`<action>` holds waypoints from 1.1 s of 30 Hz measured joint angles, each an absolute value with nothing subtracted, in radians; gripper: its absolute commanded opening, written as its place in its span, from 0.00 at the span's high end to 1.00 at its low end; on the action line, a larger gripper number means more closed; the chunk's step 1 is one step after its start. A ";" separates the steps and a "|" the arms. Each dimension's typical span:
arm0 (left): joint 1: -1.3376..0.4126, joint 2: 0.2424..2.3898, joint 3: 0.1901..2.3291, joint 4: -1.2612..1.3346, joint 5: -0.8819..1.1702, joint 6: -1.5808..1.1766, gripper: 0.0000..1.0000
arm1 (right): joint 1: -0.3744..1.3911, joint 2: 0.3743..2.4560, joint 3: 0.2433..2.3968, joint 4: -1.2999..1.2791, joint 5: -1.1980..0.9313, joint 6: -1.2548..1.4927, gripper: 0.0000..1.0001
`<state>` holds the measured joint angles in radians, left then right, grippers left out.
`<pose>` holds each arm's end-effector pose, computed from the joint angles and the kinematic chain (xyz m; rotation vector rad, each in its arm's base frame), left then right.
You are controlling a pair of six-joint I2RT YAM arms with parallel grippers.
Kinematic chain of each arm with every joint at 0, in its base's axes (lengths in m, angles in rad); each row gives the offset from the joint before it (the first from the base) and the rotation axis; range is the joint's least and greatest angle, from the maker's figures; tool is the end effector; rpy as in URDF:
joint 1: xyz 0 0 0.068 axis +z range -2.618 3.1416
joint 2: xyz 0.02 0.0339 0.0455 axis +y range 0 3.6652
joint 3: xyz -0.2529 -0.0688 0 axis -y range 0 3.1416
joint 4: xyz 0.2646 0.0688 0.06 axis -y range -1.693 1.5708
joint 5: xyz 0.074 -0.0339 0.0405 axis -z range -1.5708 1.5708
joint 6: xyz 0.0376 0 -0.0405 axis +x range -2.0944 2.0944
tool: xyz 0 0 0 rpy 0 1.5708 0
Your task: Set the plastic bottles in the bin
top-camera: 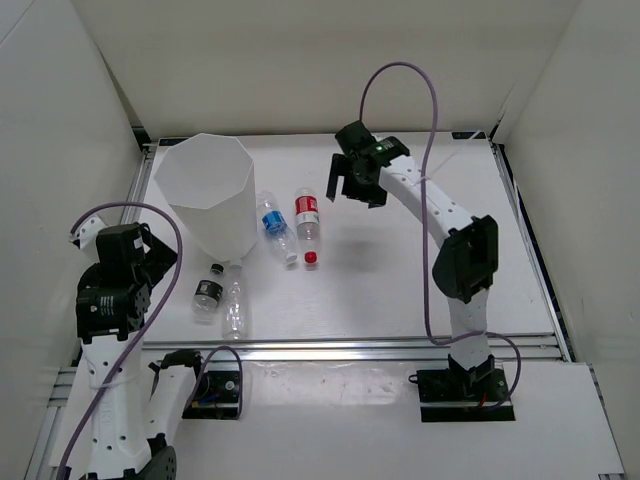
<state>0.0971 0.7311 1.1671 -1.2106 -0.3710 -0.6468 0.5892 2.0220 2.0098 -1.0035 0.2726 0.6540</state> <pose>0.1223 0.0256 0.3722 -0.9955 2.0572 0.1514 0.3828 0.2437 0.3042 0.1810 2.5287 0.1378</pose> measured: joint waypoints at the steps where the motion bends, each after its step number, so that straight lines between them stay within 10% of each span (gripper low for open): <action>1: 0.089 0.734 1.167 -1.206 -0.373 -0.642 0.00 | 0.595 2.052 2.035 -1.003 0.233 0.639 0.00; 28: 0.037 0.873 1.100 -1.207 -0.501 -0.583 0.00 | 0.571 2.545 2.312 -0.803 -0.312 0.517 0.00; 33: 0.037 0.880 1.127 -1.225 -0.536 -0.582 0.00 | 0.560 2.553 2.310 -0.790 -0.313 0.532 0.43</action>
<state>0.0368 0.8803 1.1267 -1.2251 -0.5362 -0.5823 0.5602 2.5534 2.3100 -0.7898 -0.3134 0.5316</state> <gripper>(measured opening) 1.000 0.694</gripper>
